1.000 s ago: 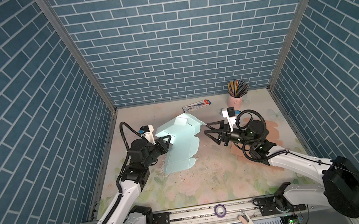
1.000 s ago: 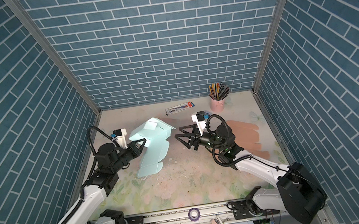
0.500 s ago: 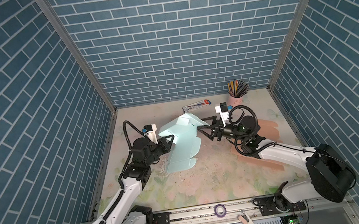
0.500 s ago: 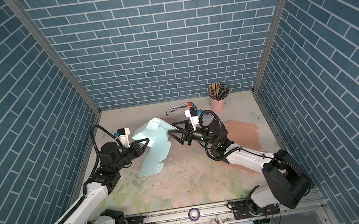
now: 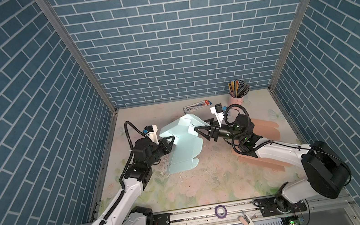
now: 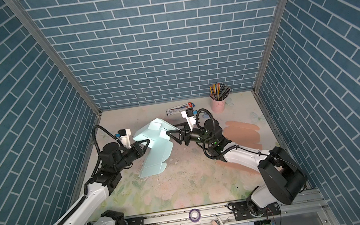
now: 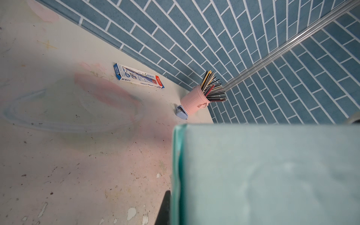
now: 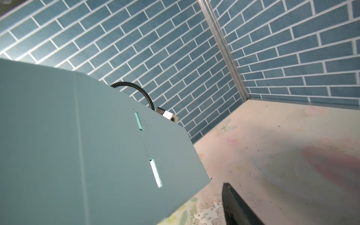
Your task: Fold the paper box
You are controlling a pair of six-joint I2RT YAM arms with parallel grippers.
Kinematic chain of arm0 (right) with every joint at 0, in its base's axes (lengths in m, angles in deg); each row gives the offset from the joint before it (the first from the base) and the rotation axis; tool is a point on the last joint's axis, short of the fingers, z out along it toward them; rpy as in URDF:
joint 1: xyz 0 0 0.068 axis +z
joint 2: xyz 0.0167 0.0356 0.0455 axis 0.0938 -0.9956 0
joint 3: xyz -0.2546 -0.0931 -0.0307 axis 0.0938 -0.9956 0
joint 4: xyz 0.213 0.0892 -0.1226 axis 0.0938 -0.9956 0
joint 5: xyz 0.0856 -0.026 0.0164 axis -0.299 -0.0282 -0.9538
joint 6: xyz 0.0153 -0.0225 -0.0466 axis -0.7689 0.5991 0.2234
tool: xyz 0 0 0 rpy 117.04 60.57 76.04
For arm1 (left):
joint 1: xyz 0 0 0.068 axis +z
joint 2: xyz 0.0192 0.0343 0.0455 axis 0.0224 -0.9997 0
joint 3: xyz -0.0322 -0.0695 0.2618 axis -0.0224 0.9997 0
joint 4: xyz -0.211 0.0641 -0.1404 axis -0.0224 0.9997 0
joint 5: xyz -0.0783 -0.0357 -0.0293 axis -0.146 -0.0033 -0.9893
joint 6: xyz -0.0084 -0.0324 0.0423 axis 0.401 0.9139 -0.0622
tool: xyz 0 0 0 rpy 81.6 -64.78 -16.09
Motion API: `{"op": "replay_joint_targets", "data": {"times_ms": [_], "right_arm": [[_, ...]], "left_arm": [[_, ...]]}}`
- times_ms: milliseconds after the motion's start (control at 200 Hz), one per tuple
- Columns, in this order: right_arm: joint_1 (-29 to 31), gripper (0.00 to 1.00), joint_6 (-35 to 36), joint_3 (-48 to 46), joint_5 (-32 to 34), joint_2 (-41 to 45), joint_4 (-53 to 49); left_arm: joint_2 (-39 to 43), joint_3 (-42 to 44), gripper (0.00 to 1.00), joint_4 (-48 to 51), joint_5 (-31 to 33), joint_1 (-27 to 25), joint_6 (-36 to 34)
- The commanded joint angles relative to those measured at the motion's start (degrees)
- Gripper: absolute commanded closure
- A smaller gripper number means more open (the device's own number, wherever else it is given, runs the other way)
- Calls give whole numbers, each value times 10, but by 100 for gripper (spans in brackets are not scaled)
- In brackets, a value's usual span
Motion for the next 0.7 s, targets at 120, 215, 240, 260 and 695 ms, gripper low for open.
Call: {"op": "replay_joint_targets", "data": {"times_ms": [120,215,240,260,695], "right_arm": [[0,36,144,-8,7,141,-187],[-5,36,159,-7,4,184,-235],[-7,36,162,-7,4,197,-245],[-8,36,164,-8,6,208,-253],[-102,41,121,-21,-31,251,-282]], "left_arm": [[2,-18,96,11,-11,7,-31],[-2,-33,96,34,-21,15,-58],[-4,-38,96,40,-25,15,-67],[-6,-42,96,46,-28,15,-75],[-49,-88,94,137,-53,10,-174]]}}
